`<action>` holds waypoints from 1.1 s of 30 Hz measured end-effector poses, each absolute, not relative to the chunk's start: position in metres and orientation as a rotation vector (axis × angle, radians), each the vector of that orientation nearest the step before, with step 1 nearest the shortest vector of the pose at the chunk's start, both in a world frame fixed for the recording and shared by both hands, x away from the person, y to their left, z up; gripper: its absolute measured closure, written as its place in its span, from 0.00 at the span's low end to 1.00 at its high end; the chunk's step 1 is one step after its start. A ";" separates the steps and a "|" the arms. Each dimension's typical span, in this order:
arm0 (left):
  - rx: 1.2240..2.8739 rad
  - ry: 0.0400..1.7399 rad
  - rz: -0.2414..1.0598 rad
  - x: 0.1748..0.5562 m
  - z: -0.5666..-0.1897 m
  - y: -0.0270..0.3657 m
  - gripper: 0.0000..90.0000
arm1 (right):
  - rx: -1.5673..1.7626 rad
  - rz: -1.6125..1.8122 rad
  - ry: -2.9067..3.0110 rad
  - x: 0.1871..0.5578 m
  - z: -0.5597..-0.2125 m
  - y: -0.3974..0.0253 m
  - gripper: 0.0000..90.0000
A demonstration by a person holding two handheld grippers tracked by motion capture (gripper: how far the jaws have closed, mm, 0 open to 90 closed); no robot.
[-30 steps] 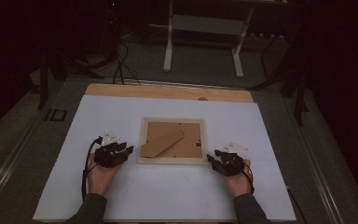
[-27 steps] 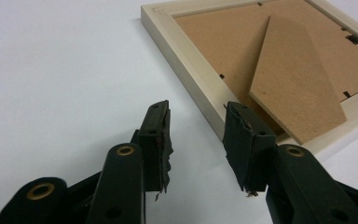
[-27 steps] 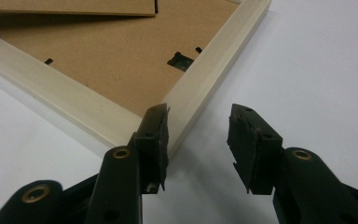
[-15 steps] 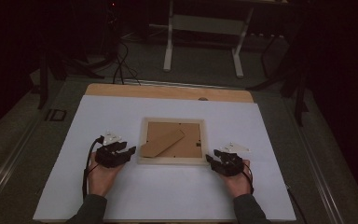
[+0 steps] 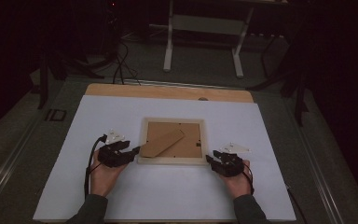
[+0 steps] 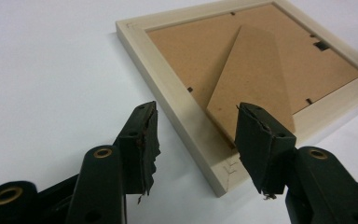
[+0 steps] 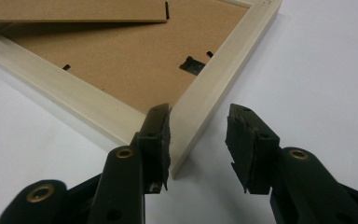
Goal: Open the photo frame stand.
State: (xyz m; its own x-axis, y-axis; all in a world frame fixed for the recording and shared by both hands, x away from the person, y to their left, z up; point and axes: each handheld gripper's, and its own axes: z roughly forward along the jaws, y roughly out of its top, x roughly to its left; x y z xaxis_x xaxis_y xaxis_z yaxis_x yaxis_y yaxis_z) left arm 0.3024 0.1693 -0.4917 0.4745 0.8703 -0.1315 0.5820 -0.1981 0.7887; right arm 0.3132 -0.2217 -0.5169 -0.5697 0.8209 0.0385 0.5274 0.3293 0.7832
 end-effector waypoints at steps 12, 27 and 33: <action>1.925 1.132 0.432 0.308 -0.475 0.160 0.56 | 1.205 1.119 2.230 0.313 -0.517 -0.223 0.66; 1.958 1.059 0.355 0.334 -0.472 0.148 0.56 | 1.194 1.120 2.238 0.313 -0.517 -0.222 0.66; 1.941 1.052 0.287 0.347 -0.477 0.145 0.53 | 1.191 1.117 2.239 0.313 -0.517 -0.223 0.65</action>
